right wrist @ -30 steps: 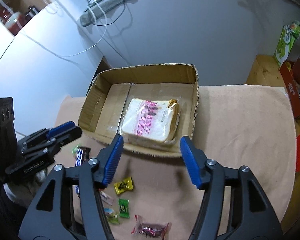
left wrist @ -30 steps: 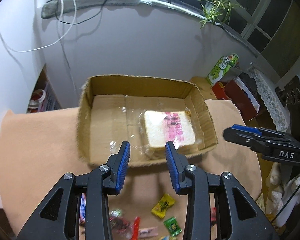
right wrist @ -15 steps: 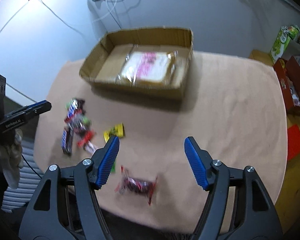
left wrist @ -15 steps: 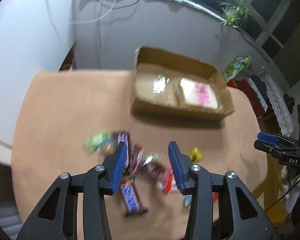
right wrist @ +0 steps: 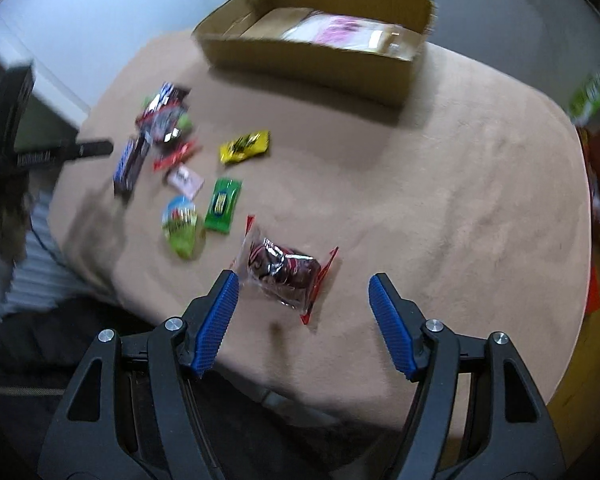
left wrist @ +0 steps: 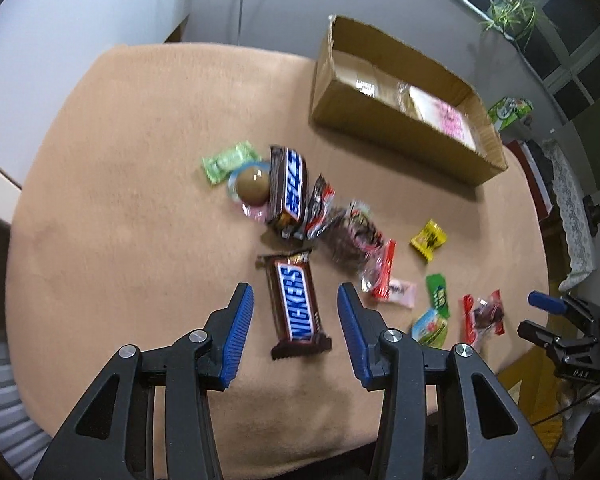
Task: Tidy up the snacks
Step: 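Grasp the Snickers bar with the left gripper while the right grasps the red-trimmed candy bag, then carry the Snickers bar and candy bag over the box with both grippers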
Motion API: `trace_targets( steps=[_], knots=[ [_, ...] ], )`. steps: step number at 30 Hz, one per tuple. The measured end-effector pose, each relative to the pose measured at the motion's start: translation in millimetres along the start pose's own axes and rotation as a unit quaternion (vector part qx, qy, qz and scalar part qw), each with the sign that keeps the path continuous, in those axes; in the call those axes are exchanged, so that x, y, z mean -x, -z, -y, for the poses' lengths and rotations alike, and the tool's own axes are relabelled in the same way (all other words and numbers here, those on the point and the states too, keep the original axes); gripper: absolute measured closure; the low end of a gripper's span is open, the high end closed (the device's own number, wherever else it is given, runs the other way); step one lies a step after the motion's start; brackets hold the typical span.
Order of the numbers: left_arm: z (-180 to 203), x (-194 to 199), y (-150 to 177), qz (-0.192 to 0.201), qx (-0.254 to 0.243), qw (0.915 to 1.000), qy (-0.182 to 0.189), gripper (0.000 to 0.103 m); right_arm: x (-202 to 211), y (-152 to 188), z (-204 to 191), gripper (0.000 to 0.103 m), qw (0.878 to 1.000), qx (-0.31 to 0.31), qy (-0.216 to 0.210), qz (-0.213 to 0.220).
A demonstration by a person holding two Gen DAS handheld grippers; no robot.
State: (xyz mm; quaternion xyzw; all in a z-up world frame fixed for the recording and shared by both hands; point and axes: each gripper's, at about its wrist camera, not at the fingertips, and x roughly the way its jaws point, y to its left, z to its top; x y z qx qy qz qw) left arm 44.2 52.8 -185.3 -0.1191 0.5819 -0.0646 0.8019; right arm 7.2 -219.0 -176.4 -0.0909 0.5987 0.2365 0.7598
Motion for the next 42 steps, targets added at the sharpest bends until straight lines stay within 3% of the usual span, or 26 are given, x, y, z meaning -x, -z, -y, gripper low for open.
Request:
trace_targets(
  steps=[5,9,15,20,24,28,42],
  knots=[
    [-2,-11,6,-0.017,0.0,0.9998,0.003,0.057,-16,-10,-23,0.032,0.995,0.097,0.012,-0.025],
    [-1,-19,8,-0.03,-0.002,0.9996,0.004,0.057,-37,-16,-42,0.032,0.983,0.17,0.042,-0.053],
    [3,-34,3,-0.038,-0.011,0.9992,-0.008,0.057,-56,-21,-47,0.033,0.977,0.197,0.04,-0.076],
    [2,-44,-1,-0.043,-0.012,0.9988,-0.019,0.057,-63,-26,-45,0.036,0.979,0.186,0.019,-0.086],
    [2,-44,-1,-0.04,-0.02,0.9988,-0.021,0.058,-67,-30,-35,0.058,0.983,0.161,0.003,-0.093],
    [-3,-45,-1,-0.034,-0.017,0.9989,-0.029,0.075,-71,-28,-24,0.066,0.986,0.137,-0.011,-0.09],
    [-11,-37,-1,-0.022,-0.001,0.9996,-0.019,0.076,-45,-15,5,0.068,0.998,0.016,-0.049,-0.032]
  ],
)
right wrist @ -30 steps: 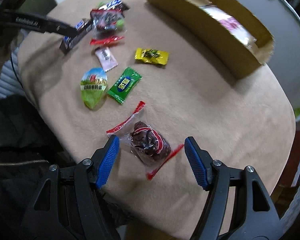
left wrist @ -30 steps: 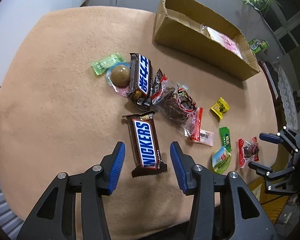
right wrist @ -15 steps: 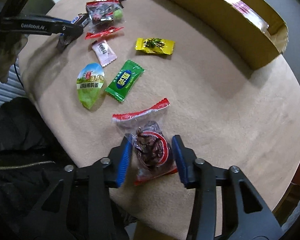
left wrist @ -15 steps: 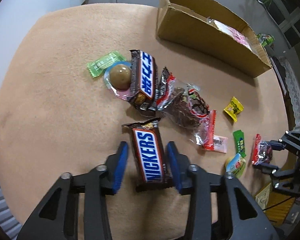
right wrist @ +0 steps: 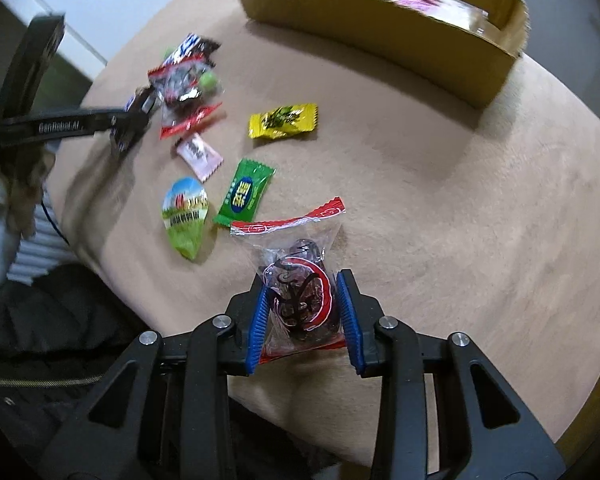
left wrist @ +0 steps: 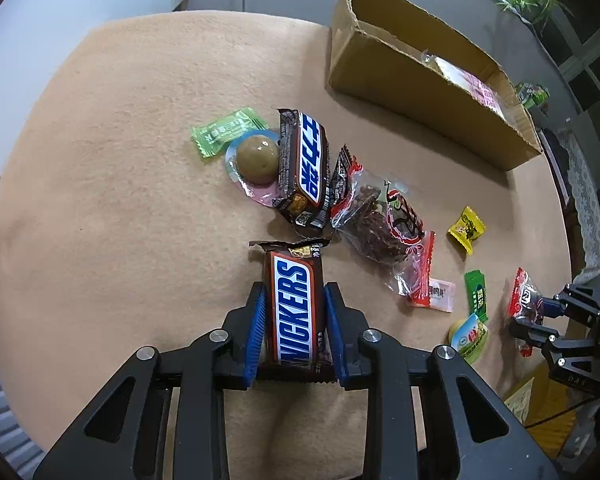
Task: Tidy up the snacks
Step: 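Carry the Snickers bar and candy bag over the box with both grippers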
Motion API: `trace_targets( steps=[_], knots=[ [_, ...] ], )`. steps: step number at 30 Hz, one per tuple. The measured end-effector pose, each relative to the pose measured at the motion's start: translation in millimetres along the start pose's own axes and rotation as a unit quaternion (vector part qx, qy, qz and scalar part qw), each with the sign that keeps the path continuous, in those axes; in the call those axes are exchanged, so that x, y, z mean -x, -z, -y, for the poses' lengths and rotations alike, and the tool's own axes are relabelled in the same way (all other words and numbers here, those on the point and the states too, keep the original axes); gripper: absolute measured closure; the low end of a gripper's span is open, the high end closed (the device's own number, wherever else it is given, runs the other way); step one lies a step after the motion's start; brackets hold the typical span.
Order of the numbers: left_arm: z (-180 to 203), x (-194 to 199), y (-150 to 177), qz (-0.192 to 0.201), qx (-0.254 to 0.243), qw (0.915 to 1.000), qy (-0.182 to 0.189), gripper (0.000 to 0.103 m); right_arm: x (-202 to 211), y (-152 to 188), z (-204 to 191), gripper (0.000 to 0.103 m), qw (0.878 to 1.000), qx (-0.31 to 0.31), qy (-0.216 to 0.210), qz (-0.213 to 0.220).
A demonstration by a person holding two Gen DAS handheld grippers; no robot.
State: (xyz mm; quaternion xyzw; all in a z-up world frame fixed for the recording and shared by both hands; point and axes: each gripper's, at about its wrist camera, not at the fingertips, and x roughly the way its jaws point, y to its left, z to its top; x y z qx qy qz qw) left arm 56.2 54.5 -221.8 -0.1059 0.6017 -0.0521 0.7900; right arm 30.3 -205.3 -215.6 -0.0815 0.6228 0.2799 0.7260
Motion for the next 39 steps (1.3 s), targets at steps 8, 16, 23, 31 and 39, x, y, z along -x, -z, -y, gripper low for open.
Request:
trace_targets(
  steps=[8,16,23,31,39],
  knots=[
    [-1,16,1,0.014,0.01,0.9998,0.004,0.076,26,1,26,0.068,0.997,-0.068,-0.005,0.047],
    [2,44,-7,0.046,0.006,0.9988,0.016,0.076,59,-24,22,0.069,0.992,-0.085,-0.004,0.088],
    [20,63,-33,0.076,-0.015,0.9965,0.031,0.076,86,-60,7,0.068,0.988,-0.084,-0.006,0.131],
    [40,72,-70,0.103,-0.042,0.9929,0.042,0.076,100,-115,-3,0.068,0.984,-0.075,0.002,0.161],
    [58,60,-115,0.116,-0.055,0.9907,0.043,0.076,82,-167,-5,0.068,0.982,-0.092,-0.01,0.163]
  ],
)
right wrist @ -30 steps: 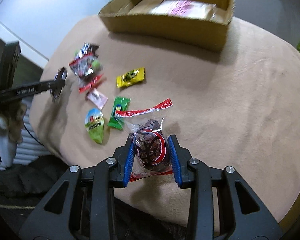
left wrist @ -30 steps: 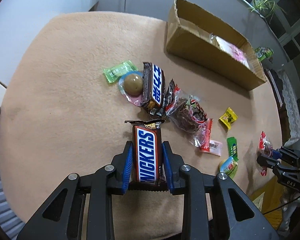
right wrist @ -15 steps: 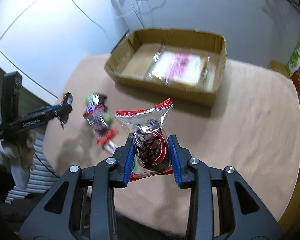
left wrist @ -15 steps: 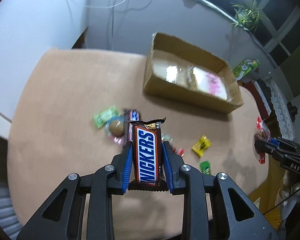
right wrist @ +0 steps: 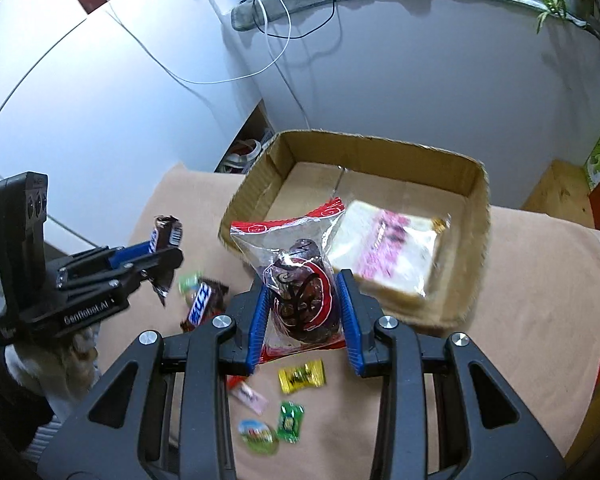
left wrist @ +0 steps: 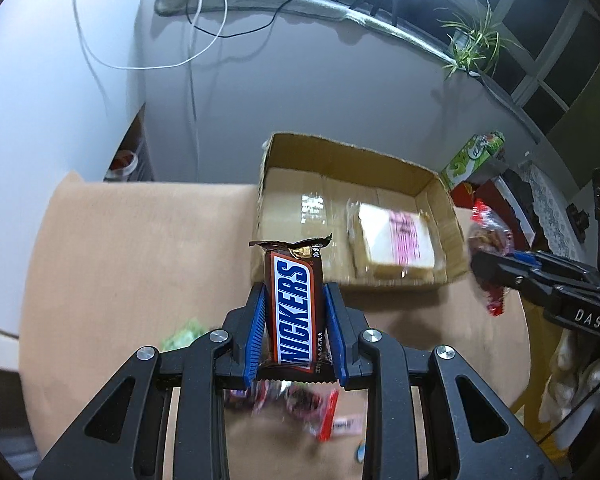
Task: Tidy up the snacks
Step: 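Carry the Snickers bar and candy bag over the box with both grippers, then open both grippers to drop the Snickers bar and candy bag into the box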
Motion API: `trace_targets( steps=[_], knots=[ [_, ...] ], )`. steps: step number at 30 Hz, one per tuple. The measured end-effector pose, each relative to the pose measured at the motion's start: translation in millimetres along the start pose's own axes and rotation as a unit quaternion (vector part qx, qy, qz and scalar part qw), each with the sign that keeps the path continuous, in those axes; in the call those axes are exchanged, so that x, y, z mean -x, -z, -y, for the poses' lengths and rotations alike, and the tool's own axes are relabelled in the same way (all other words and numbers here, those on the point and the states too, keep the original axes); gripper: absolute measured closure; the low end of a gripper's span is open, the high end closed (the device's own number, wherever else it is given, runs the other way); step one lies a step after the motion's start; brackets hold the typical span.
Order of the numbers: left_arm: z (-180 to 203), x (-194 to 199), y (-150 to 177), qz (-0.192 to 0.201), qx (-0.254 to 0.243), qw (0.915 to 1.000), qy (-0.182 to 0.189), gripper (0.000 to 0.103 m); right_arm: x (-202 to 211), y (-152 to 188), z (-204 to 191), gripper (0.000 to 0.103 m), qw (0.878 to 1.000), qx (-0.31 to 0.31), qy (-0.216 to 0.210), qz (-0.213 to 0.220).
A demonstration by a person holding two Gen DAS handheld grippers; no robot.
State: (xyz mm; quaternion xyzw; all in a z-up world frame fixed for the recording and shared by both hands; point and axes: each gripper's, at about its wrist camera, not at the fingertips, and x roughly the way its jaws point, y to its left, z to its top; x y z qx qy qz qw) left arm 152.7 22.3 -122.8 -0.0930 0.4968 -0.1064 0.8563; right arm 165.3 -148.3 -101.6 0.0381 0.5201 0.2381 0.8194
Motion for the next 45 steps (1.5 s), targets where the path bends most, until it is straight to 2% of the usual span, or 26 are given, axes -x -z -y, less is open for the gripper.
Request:
trace_targets(
  steps=[13,20,29,30,31,33,45],
  knots=[
    [10,-34,-34,-0.006,-0.015,0.9999,-0.003,0.076,-52,-36,3,0.068,1.0,-0.015,0.002,-0.021],
    [15,-55,-40,-0.02,-0.023,0.9995,-0.009,0.076,-76,-39,10,0.068,0.999,-0.027,0.005,-0.039],
    [16,-63,-45,-0.026,-0.023,0.9993,-0.015,0.076,-82,-42,14,0.068,0.999,-0.027,0.005,-0.046],
    [16,-63,-46,-0.026,-0.023,0.9993,-0.014,0.076,-82,-42,13,0.063,0.999,-0.027,0.006,-0.046],
    [15,-64,-46,-0.027,-0.023,0.9993,-0.014,0.076,-81,-43,13,0.048,0.999,-0.028,0.007,-0.045],
    [14,-64,-46,-0.031,-0.023,0.9991,-0.016,0.076,-77,-44,15,0.033,0.999,-0.034,0.018,-0.037],
    [11,-46,-47,-0.014,-0.018,0.9996,-0.015,0.074,-49,-38,24,0.032,0.999,-0.045,0.013,-0.015]
  ],
)
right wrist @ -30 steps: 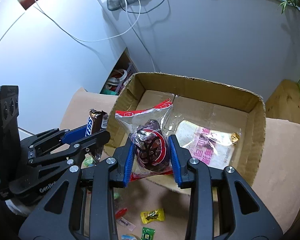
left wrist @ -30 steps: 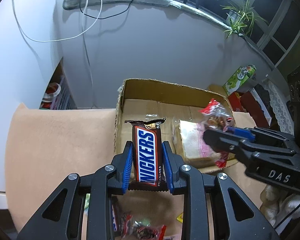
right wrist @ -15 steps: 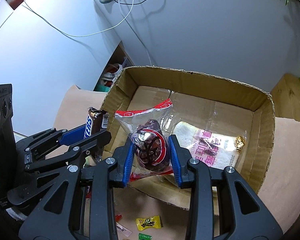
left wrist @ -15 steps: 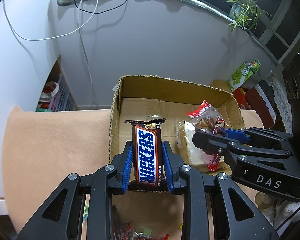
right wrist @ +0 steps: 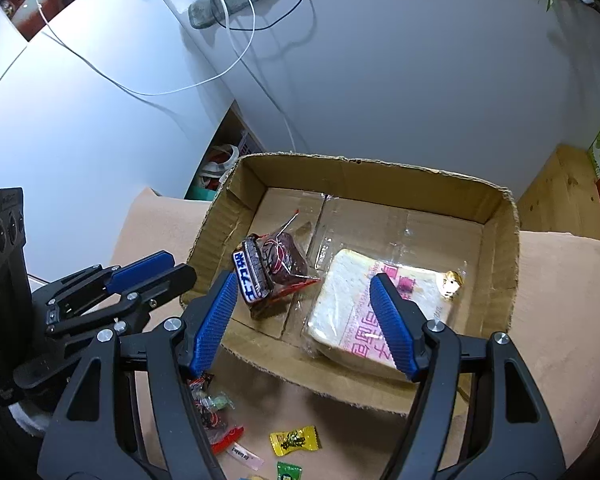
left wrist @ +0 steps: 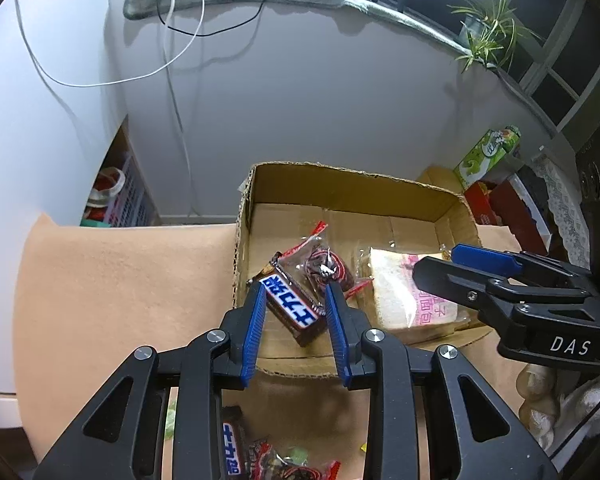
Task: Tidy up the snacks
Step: 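Open both grippers to drop the Snickers bar and candy bag into the box, then move both grippers back toward the remaining snacks on the table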
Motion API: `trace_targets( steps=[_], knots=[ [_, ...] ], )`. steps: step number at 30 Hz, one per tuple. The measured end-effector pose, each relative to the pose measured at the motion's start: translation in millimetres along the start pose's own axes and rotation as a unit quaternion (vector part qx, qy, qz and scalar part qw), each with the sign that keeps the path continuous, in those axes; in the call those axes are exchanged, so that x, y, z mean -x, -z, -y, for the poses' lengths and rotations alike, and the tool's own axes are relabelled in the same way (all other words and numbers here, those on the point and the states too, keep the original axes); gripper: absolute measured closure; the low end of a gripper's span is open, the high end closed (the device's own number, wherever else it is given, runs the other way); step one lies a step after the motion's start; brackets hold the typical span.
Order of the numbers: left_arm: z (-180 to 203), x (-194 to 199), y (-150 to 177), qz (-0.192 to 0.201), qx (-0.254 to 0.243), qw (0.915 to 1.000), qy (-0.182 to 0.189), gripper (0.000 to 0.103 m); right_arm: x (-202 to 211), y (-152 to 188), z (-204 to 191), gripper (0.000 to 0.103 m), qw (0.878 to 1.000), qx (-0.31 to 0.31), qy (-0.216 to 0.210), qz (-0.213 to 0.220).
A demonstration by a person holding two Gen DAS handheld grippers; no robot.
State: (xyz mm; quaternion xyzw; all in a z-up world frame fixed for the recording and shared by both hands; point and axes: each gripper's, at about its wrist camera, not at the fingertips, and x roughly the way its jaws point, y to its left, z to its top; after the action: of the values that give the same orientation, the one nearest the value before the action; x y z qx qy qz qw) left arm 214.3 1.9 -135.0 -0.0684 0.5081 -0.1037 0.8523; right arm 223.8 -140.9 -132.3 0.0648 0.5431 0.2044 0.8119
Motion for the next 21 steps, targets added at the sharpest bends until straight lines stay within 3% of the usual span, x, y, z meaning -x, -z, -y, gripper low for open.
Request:
trace_targets(
  steps=[11,21],
  knots=[
    [-16,36,20,0.019,0.013,0.9997,0.004,0.074,42,33,1,0.032,1.0,0.01,-0.01,0.015],
    [-56,70,59,0.028,0.062,0.9977,-0.001,0.074,49,95,3,0.032,0.999,0.027,0.002,-0.017]
  ],
)
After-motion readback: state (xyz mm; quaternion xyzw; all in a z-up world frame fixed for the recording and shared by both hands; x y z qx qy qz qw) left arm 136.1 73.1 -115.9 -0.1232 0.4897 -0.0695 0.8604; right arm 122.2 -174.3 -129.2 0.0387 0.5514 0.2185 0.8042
